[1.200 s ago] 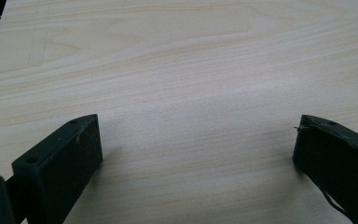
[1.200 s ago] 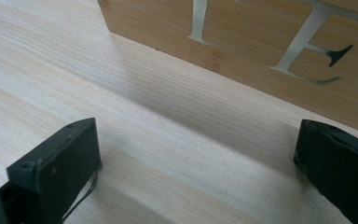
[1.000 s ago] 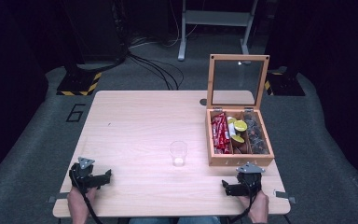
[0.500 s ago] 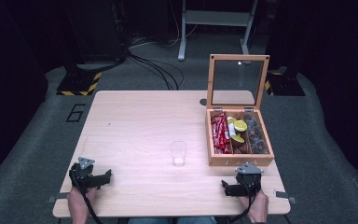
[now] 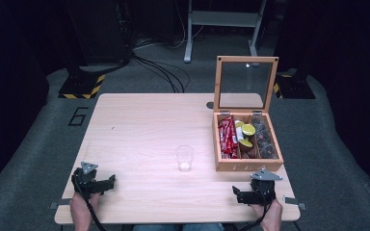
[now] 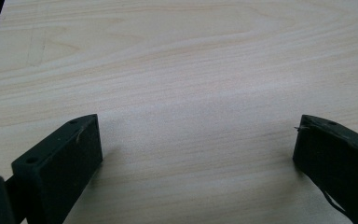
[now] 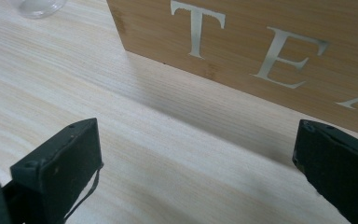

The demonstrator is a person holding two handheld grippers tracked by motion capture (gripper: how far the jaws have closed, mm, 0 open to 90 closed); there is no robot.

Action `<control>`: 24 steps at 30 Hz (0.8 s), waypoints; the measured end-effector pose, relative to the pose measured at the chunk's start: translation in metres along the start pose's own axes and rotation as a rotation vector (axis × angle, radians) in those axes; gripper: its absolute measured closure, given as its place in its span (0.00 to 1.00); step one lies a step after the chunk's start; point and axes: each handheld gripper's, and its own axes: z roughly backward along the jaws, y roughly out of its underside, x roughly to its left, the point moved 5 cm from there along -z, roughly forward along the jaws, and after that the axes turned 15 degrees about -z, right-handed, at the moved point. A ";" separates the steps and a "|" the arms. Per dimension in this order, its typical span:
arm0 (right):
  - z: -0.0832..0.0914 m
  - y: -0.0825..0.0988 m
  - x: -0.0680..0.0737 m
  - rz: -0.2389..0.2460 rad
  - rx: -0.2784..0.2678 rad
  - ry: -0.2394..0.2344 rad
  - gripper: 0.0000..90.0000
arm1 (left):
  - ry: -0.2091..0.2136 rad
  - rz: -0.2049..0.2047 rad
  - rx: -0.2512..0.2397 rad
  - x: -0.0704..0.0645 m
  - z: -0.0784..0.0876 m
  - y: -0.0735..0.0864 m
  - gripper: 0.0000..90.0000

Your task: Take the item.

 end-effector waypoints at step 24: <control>0.047 -0.028 -0.004 -0.022 -0.040 0.011 0.00 | 0.009 -0.007 0.005 0.001 0.000 0.000 0.01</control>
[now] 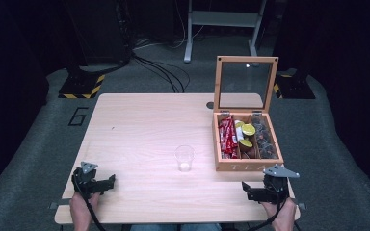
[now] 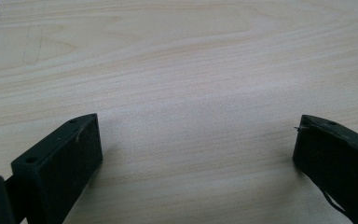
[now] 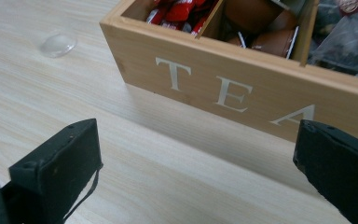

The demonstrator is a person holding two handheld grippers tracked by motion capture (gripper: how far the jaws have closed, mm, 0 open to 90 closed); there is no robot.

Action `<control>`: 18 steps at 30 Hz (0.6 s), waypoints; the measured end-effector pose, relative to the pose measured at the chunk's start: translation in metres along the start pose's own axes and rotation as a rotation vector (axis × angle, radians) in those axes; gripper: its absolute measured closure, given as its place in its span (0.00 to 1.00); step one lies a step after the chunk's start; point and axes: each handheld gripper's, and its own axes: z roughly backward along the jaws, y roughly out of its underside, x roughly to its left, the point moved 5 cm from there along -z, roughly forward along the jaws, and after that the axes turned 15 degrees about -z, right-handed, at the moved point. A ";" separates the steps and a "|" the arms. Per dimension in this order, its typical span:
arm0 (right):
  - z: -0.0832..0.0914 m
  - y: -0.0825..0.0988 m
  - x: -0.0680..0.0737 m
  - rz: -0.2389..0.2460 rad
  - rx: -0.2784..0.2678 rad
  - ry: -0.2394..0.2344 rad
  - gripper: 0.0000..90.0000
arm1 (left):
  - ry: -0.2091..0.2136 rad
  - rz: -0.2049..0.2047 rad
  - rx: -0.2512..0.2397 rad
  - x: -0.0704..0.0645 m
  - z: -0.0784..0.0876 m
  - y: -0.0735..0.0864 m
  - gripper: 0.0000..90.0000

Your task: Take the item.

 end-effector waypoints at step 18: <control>0.011 -0.021 -0.008 0.019 0.013 0.031 0.01 | 0.000 -0.004 -0.003 0.000 -0.001 -0.001 0.01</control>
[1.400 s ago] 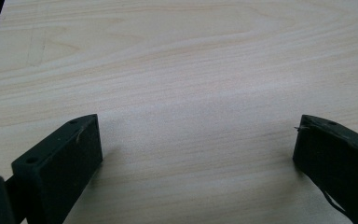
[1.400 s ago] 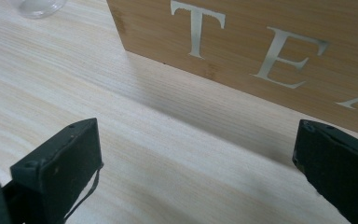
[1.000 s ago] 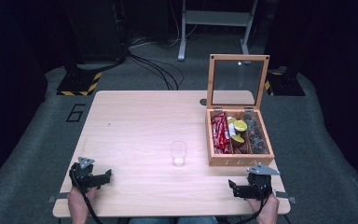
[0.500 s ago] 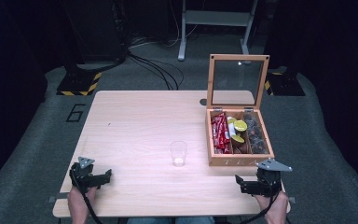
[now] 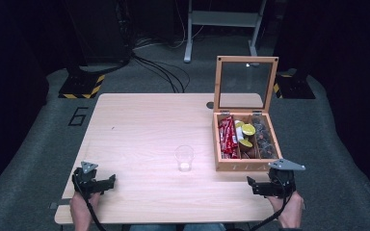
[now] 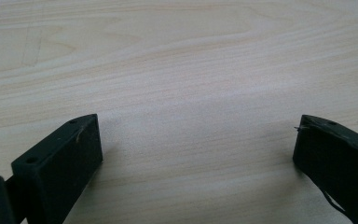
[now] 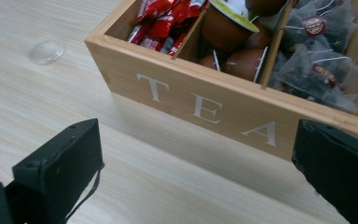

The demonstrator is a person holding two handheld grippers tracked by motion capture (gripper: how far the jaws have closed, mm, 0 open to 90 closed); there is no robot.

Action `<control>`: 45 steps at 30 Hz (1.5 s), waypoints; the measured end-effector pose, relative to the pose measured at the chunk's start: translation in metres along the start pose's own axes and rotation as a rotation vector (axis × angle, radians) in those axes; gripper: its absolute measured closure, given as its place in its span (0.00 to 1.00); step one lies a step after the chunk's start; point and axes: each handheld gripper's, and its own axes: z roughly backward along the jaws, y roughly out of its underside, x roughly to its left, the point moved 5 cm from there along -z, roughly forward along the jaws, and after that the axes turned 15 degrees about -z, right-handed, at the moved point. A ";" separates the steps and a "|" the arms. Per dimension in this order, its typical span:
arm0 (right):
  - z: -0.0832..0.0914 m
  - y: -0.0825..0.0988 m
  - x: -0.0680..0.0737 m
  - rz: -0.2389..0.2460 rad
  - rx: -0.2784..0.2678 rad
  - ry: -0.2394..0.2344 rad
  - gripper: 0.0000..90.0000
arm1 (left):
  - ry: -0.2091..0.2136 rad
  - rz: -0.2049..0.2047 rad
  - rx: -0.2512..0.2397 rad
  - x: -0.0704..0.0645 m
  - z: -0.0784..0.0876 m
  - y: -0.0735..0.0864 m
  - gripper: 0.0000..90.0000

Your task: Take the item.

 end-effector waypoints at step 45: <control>-0.039 -0.061 -0.061 -0.117 0.065 0.052 0.52 | 0.002 -0.004 0.006 -0.001 0.001 0.000 0.01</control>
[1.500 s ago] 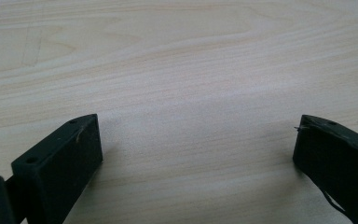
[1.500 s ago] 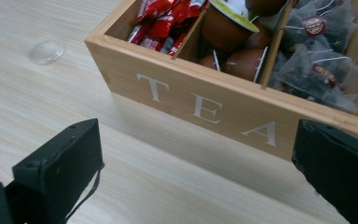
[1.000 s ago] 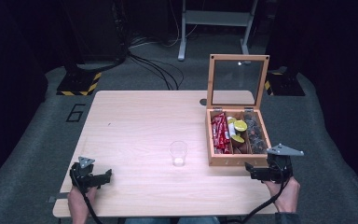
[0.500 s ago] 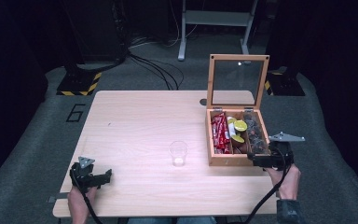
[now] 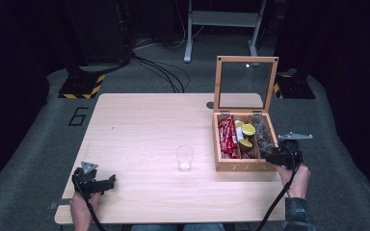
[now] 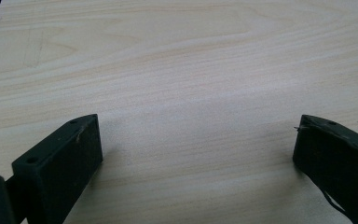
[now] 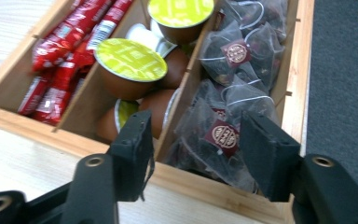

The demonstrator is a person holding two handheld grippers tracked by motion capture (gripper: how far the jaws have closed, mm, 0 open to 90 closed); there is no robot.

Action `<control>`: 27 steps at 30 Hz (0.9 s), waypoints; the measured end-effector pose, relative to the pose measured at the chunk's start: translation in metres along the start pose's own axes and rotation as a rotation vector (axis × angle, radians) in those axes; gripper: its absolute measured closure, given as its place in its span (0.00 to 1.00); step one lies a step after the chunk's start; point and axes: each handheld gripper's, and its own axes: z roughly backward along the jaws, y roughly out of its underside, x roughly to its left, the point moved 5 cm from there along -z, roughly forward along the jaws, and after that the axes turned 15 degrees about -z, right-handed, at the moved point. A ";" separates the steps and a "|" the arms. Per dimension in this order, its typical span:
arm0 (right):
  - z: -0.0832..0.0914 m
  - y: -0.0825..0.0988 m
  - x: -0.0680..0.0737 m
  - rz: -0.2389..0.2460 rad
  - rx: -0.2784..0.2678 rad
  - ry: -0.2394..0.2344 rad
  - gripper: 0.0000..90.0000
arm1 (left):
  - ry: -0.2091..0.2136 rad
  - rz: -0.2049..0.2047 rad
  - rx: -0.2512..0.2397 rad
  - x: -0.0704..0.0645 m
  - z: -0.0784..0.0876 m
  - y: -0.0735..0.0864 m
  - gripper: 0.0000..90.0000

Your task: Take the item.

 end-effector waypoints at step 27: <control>-0.026 -0.001 -0.009 -0.007 0.068 0.096 0.85 | 0.000 0.005 0.003 -0.001 0.000 0.000 0.01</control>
